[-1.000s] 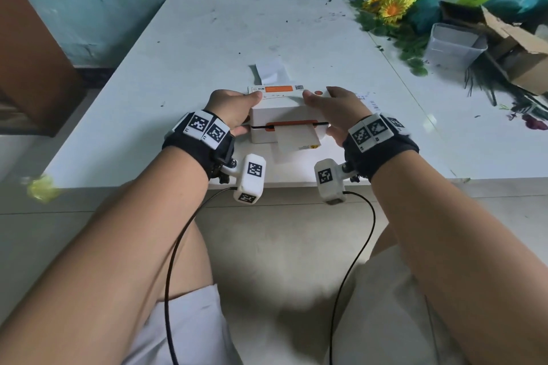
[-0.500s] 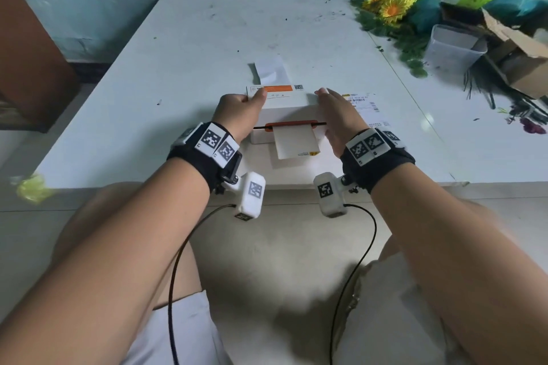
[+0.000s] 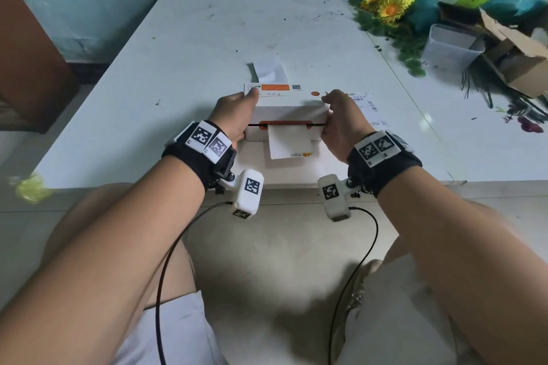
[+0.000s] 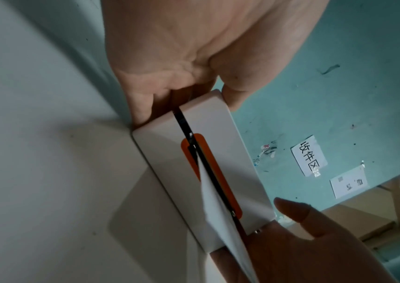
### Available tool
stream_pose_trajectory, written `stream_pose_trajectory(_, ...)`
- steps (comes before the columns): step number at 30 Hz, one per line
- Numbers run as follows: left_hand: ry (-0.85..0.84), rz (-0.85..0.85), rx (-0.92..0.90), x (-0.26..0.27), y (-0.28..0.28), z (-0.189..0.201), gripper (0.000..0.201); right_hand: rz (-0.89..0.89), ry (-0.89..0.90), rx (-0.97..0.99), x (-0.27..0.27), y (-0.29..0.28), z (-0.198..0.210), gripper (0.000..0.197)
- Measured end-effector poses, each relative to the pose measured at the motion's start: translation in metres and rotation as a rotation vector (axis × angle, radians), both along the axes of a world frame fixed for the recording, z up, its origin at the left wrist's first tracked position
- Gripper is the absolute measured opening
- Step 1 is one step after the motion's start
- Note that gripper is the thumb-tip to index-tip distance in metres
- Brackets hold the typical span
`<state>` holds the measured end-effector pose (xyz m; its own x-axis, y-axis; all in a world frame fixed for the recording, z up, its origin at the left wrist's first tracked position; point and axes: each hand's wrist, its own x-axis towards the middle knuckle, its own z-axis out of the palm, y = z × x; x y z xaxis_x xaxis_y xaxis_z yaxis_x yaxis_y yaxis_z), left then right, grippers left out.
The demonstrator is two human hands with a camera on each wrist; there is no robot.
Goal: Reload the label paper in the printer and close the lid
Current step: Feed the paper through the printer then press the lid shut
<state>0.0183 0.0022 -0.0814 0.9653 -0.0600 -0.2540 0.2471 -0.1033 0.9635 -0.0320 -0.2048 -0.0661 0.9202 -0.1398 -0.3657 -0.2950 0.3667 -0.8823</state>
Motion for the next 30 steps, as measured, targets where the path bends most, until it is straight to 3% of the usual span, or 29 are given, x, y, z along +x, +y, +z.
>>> stream_pose_trajectory(3, 0.025, 0.003, 0.055, 0.0, -0.001, 0.001, 0.07, 0.006, -0.001, -0.019, -0.002, -0.001, 0.002, 0.026)
stream_pose_trajectory(4, 0.027, 0.004, 0.049, -0.002, -0.001, 0.002, 0.067, -0.005, 0.006, -0.041, -0.004, 0.0, 0.004, 0.026)
stream_pose_trajectory(6, -0.02, 0.005, 0.051, -0.003, -0.002, 0.002, 0.044, -0.013, -0.01, -0.077, -0.002, -0.004, -0.001, 0.009)
stream_pose_trajectory(8, -0.104, 0.001, 0.114, -0.003, 0.0, -0.002, 0.024, 0.009, -0.011, -0.056, -0.001, -0.008, -0.005, 0.042)
stream_pose_trajectory(9, -0.12, 0.004, 0.145, -0.002, 0.001, -0.002, 0.023, 0.036, -0.02, -0.053, -0.001, -0.01, -0.005, 0.048)
stream_pose_trajectory(12, -0.09, 0.013, 0.159, 0.002, 0.006, -0.003, 0.045, 0.082, -0.055, -0.071, -0.004, -0.008, 0.0, 0.035)
stream_pose_trajectory(14, -0.104, 0.006, 0.201, 0.0, 0.005, 0.003, 0.035, 0.049, -0.063, -0.118, -0.005, -0.007, 0.001, 0.057)
stream_pose_trajectory(16, -0.203, 0.007, 0.334, -0.003, 0.004, 0.01, 0.024, 0.032, -0.095, -0.142, -0.006, -0.003, 0.005, 0.057)
stream_pose_trajectory(19, -0.276, 0.04, 0.465, -0.004, 0.001, 0.012, 0.032, 0.039, -0.108, -0.142, -0.006, 0.001, 0.002, 0.058)
stream_pose_trajectory(26, -0.252, 0.002, 0.479, -0.014, 0.002, 0.018, 0.036, 0.052, -0.104, -0.2, -0.008, -0.001, 0.007, 0.057)
stream_pose_trajectory(30, -0.236, -0.027, 0.434, -0.017, 0.008, 0.016, 0.05, 0.055, -0.106, -0.185, -0.013, -0.001, 0.01, 0.059)
